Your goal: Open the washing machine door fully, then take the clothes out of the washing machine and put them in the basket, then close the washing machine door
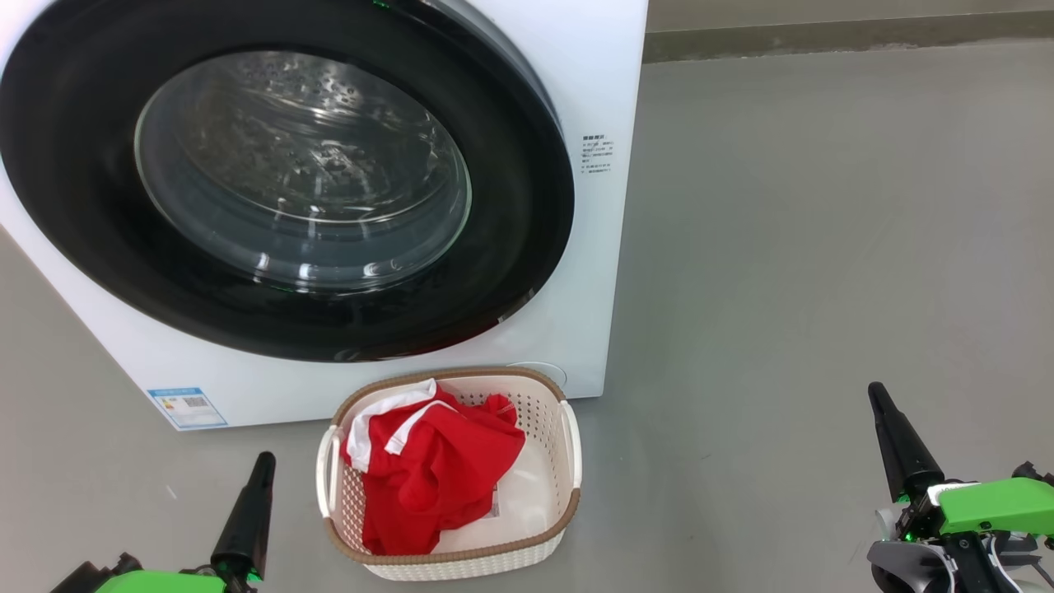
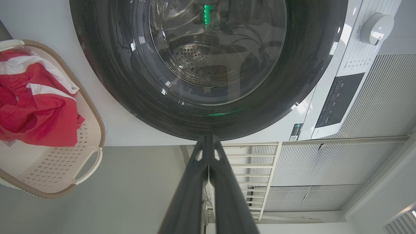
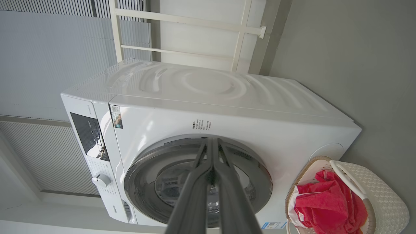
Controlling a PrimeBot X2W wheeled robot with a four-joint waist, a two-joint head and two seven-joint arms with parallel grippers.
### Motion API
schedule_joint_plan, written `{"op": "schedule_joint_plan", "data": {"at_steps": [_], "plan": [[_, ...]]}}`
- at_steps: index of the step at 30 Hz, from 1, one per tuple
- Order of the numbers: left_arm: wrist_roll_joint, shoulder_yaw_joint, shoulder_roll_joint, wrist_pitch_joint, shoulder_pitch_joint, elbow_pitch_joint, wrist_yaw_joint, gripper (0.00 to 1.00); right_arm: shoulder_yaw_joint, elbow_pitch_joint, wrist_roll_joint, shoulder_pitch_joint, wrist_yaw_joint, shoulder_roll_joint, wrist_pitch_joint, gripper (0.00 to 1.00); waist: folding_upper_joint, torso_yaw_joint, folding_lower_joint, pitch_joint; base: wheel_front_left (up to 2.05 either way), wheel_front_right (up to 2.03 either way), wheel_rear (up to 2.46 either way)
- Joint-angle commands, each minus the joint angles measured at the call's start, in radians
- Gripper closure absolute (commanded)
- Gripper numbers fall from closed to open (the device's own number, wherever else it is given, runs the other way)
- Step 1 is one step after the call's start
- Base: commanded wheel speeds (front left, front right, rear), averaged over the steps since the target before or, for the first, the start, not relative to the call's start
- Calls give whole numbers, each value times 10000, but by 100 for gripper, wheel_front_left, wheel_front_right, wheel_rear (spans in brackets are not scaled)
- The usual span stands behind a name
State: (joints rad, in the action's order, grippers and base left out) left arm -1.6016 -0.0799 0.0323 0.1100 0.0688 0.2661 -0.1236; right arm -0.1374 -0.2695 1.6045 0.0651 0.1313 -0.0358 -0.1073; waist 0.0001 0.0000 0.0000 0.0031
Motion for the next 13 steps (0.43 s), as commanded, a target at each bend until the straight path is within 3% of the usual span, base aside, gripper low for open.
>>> {"op": "schedule_joint_plan", "data": {"at_steps": [1,13], "plan": [[-71,-338,179,32,392,-209,-71,100,238,248,43,429,-6,-144,-58,100,-1,0,0,0,0,0,0],[-71,-338,179,32,392,-209,-71,100,238,248,44,429,-6,-144,-58,100,-1,0,0,0,0,0,0]]}}
